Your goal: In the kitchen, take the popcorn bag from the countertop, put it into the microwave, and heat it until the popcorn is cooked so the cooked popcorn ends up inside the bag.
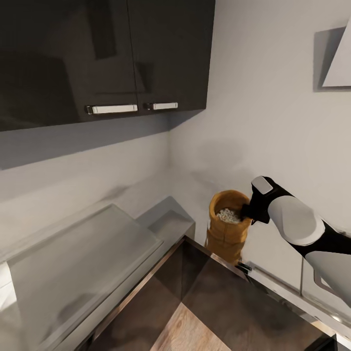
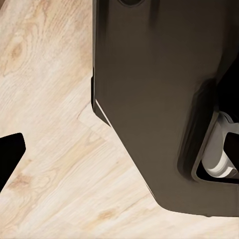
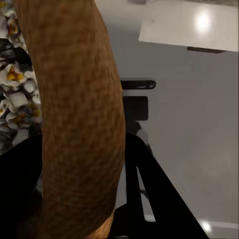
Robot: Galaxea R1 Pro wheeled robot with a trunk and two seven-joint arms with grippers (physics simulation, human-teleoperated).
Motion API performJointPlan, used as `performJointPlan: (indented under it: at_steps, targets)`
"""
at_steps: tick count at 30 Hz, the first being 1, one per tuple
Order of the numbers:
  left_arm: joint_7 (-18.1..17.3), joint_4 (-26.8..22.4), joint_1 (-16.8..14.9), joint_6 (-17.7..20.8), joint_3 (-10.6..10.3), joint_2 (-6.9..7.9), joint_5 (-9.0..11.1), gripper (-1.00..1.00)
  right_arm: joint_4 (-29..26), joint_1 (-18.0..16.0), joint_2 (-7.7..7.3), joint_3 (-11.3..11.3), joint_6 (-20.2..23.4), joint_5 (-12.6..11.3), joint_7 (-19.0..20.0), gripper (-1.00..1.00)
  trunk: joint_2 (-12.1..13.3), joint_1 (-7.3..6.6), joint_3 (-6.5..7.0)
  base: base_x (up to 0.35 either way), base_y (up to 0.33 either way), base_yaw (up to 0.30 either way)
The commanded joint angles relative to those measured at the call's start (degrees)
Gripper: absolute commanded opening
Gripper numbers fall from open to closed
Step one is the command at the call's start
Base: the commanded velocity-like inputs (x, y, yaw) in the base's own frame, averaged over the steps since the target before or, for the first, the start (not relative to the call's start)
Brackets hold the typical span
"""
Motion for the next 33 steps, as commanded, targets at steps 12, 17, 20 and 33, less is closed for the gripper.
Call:
performJointPlan:
  at_steps: [12, 17, 20, 33]
  targets:
    - [0.01, -0.05, -0.02, 0.12, 0.37, 0.0, 0.04, 1.0, -0.07, -0.04, -0.02, 0.0, 0.09, -0.62, -0.59, -1.0, -0.06, 0.01, 0.69, 0.0, 0.0, 0.0]
    - [0.01, -0.05, -0.02, 0.12, 0.37, 0.0, 0.04, 1.0, -0.09, -0.04, -0.02, 0.0, 0.24, -0.62, -0.6, -1.0, -0.06, 0.01, 1.16, 0.0, 0.0, 0.01]
    - [0.01, -0.05, -0.02, 0.12, 0.37, 0.0, 0.04, 1.0, -0.08, -0.04, -0.02, 0.0, 0.38, -0.62, -1.0, -1.0, -0.06, 0.01, 1.44, 0.0, 0.0, 0.062]
    - [-0.02, -0.05, -0.02, 0.12, 0.37, 0.0, 0.04, 1.0, -0.1, -0.04, -0.02, -2.46, 0.53, -0.62, -1.39, -1.0, -0.06, 0.01, 2.66, 0.0, 0.0, 0.094]
